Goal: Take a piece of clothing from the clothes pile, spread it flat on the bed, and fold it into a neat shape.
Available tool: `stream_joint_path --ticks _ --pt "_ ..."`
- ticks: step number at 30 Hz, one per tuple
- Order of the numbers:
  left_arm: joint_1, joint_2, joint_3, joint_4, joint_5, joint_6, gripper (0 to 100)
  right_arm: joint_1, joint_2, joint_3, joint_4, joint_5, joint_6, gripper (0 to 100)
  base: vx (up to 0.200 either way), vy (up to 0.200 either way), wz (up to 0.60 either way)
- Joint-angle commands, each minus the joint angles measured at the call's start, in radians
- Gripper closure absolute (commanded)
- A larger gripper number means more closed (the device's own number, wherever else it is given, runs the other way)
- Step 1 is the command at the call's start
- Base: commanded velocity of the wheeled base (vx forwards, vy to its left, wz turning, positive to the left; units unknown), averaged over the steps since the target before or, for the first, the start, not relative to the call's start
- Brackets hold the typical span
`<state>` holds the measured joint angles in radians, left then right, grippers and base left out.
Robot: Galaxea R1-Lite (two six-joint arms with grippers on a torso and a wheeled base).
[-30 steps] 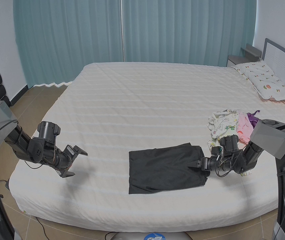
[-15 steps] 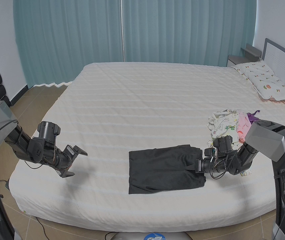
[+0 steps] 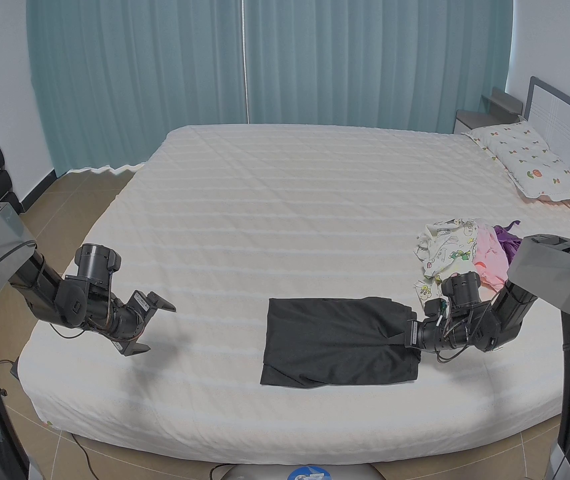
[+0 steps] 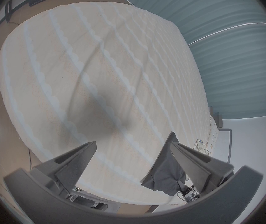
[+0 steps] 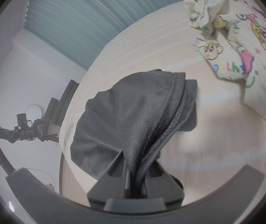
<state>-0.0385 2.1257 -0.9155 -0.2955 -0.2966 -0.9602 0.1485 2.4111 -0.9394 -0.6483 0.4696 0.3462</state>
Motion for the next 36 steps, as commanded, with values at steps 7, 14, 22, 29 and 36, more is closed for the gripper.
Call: stream_joint_path --ticks 7,14,22,29,36 --pt "-0.003 0.000 0.007 -0.001 0.001 0.001 0 -0.069 -0.076 0.071 0.049 0.000 -0.059 100 0.000 0.000 0.00" --pt "-0.003 -0.001 0.007 -0.001 0.001 -0.002 0 -0.099 -0.099 0.114 0.049 -0.002 -0.093 100 0.000 -0.143 0.00" --pt "-0.003 -0.003 0.007 -0.001 0.001 -0.002 0 -0.147 -0.133 0.159 0.050 -0.002 -0.131 100 0.000 -0.200 0.00" --pt "-0.003 -0.001 0.007 -0.001 0.001 0.001 0 -0.155 -0.130 0.188 0.038 0.000 -0.157 100 0.000 -0.143 0.00" --pt "-0.003 -0.001 0.007 -0.001 0.001 -0.002 0 -0.132 -0.130 0.183 0.038 -0.002 -0.157 100 0.000 0.000 0.00"
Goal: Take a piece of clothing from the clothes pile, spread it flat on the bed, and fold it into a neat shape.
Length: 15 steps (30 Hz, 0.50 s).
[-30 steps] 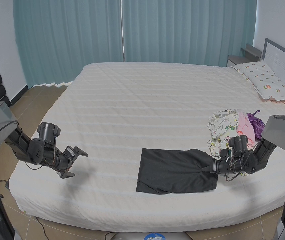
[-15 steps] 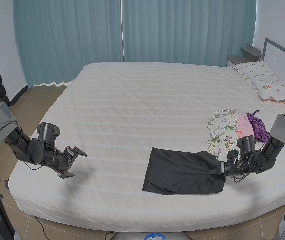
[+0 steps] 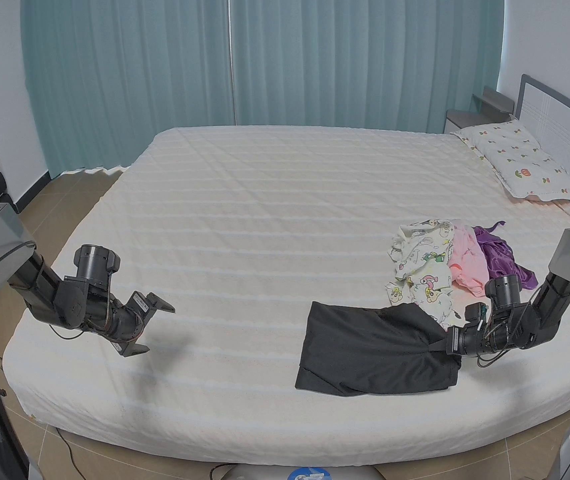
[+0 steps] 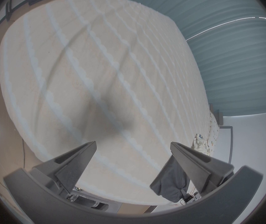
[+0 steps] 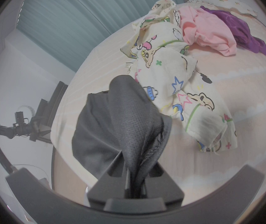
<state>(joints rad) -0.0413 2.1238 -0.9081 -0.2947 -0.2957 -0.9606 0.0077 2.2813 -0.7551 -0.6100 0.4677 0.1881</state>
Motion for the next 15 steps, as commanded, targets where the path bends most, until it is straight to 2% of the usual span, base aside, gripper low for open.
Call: stream_joint_path --ticks 1,15 --pt "0.000 0.001 -0.002 -0.001 0.000 -0.001 0 0.012 0.000 -0.001 -0.002 0.000 0.001 100 -0.200 0.000 0.00" --pt "0.000 0.001 0.000 0.000 0.000 -0.001 0 0.012 -0.042 0.042 -0.002 0.003 -0.001 100 -0.200 0.000 0.00"
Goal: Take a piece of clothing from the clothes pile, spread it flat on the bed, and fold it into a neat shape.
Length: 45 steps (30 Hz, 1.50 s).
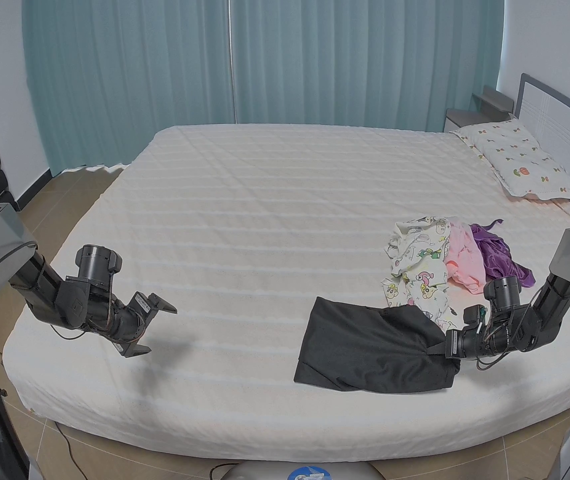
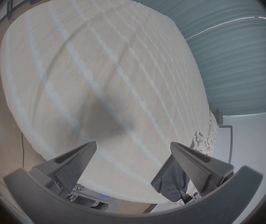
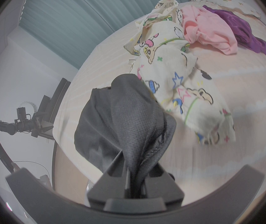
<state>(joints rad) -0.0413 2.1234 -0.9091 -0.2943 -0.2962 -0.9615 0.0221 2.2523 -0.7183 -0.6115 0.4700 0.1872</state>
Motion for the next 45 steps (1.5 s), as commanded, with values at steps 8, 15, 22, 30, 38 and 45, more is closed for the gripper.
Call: stream_joint_path --ticks 8,15,22,30,38,45 --pt "0.000 0.003 0.001 -0.002 0.000 0.004 0 -0.042 -0.011 -0.024 -0.005 -0.004 0.001 100 -0.075 0.000 0.00" --pt "0.000 0.007 -0.010 -0.002 0.009 -0.003 0 -0.064 0.004 -0.067 0.004 -0.004 0.001 100 0.000 0.000 0.00" --pt "-0.002 0.006 -0.008 0.000 0.008 -0.003 0 -0.059 0.052 -0.113 -0.002 -0.021 0.000 100 0.000 -0.114 0.00" --pt "-0.002 0.007 -0.008 -0.002 0.009 -0.002 0 -0.064 0.059 -0.118 -0.010 -0.021 0.000 100 0.000 -0.200 0.00" --pt "-0.002 0.007 -0.008 -0.003 0.009 0.000 0 -0.062 0.064 -0.130 -0.019 -0.021 0.000 100 0.000 -0.150 0.00" --pt "0.000 0.009 -0.008 -0.003 0.009 0.003 0 -0.051 0.101 -0.121 -0.108 -0.030 0.000 100 0.000 0.000 0.00"
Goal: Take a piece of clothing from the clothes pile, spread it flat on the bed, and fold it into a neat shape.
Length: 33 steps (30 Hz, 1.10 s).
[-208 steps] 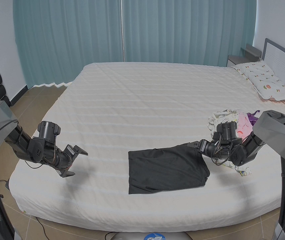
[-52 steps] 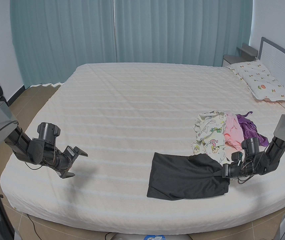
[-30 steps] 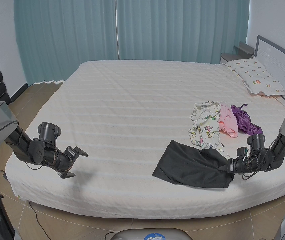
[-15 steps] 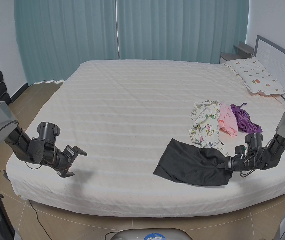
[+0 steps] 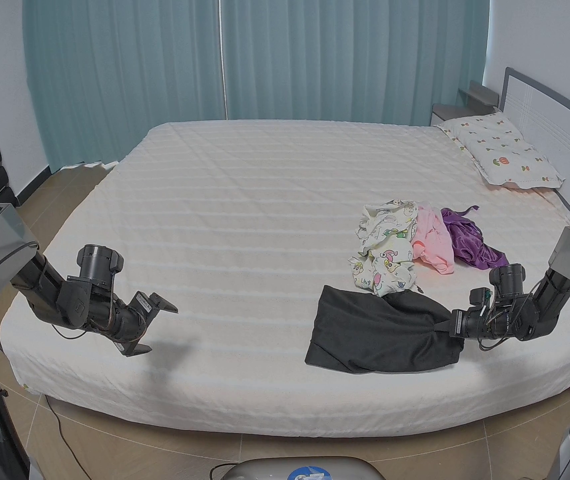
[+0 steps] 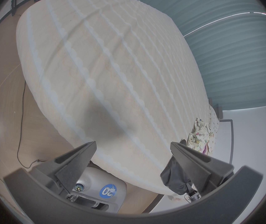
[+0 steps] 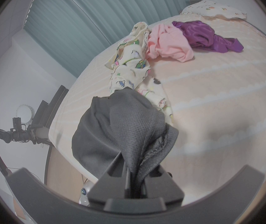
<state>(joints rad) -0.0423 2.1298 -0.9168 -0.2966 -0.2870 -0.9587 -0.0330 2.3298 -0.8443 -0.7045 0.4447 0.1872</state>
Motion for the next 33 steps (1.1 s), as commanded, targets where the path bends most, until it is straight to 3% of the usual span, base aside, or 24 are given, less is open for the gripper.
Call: stream_joint_path --ticks 1,3,4,10,14,18,19,21,25,33 --pt "0.001 0.002 -0.002 -0.001 0.000 0.000 0 0.005 0.029 0.005 -0.017 -0.020 -0.002 100 0.000 0.000 0.00" --pt "-0.001 0.006 -0.004 -0.001 0.000 0.000 0 0.005 0.051 -0.001 -0.023 -0.032 0.000 100 0.000 0.000 0.00" --pt "-0.001 0.006 -0.005 -0.001 0.000 0.000 0 0.005 0.065 -0.007 -0.024 -0.034 0.000 0 0.000 0.000 0.00" --pt "-0.001 0.006 -0.004 -0.001 0.000 -0.003 0 0.013 0.085 -0.012 -0.055 -0.052 0.015 0 0.000 0.000 0.00" --pt "0.001 0.006 -0.005 -0.001 0.000 0.000 0 -0.025 0.051 -0.016 -0.061 -0.047 0.029 0 0.000 0.000 0.00" --pt "-0.001 0.006 -0.004 -0.001 0.000 0.000 0 -0.056 0.031 -0.047 -0.066 -0.026 0.159 0 0.000 0.000 0.00" --pt "-0.001 0.006 -0.004 -0.001 0.000 0.000 0 -0.056 0.031 -0.047 -0.066 -0.026 0.159 0 0.000 0.000 0.00" --pt "-0.001 0.006 -0.004 -0.001 0.000 0.000 0 -0.054 0.054 -0.108 -0.053 -0.027 0.298 0 0.000 0.000 0.00" --pt "0.001 0.006 -0.004 -0.001 0.000 -0.003 0 -0.035 0.112 -0.161 -0.050 -0.034 0.393 0 0.000 0.000 0.00" --pt "0.001 0.006 -0.002 -0.001 0.000 -0.003 0 -0.004 0.155 -0.234 0.002 -0.035 0.428 0 0.000 0.000 0.00"
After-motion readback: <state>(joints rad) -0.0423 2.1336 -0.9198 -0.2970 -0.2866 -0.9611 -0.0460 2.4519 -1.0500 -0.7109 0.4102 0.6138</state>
